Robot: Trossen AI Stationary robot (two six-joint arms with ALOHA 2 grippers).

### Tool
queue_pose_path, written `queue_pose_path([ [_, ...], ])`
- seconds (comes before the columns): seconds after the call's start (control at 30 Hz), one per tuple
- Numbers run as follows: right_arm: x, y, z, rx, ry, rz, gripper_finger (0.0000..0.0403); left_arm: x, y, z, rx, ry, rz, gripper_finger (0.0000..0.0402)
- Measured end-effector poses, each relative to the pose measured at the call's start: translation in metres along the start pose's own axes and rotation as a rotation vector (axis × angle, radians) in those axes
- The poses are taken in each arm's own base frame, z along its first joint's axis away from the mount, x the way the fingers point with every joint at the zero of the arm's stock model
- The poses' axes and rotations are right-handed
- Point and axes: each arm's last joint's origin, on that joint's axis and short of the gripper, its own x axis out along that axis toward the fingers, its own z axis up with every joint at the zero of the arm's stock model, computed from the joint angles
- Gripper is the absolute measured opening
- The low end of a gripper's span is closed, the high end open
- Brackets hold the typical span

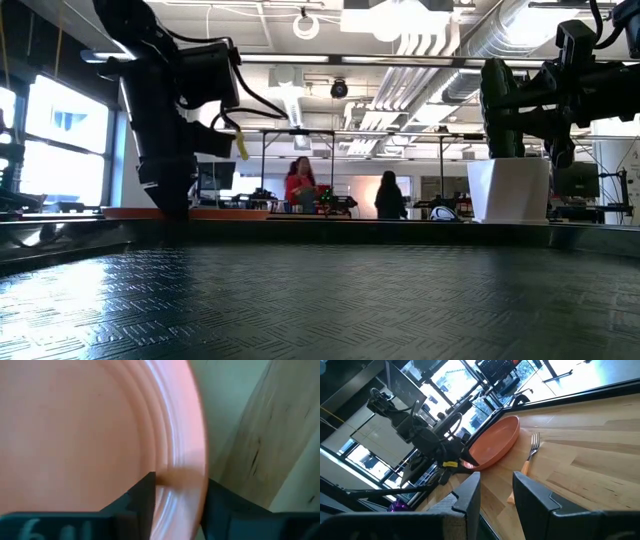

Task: Pick and place plate/cup/fork/spoon on tray
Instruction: Put the orange plate on the black tray

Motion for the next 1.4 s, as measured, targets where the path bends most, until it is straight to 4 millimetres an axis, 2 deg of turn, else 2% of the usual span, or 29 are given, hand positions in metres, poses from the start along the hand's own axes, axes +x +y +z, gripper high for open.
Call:
queue_pose_path([
  [0.2,0.0,0.0,0.0,0.0,0.0,0.0,0.0105,-0.001,0.0,0.002,0.021,-0.023,0.016,0.0029],
  [0.3,0.0,0.0,0.0,0.0,0.0,0.0,0.0105,-0.003,0.001,0.003,0.04,-0.038,0.021,0.0009],
  [0.57,0.0,0.0,0.0,0.001,-0.001,-0.001,0.0105,-0.015,0.001,0.005,0.07,-0.076,-0.002,0.0004],
  [0.77,0.0,0.0,0.0,0.006,-0.01,-0.009,0.0105,-0.038,-0.005,0.019,0.157,-0.178,-0.038,0.0002],
  [1.1,0.0,-0.003,0.003,0.03,-0.102,-0.103,0.0105,-0.077,-0.022,0.047,0.405,-0.302,-0.061,0.0001],
  [1.4,-0.001,-0.005,0.005,0.026,-0.177,-0.183,0.0105,-0.105,-0.035,0.06,0.664,-0.402,-0.058,0.0001],
])
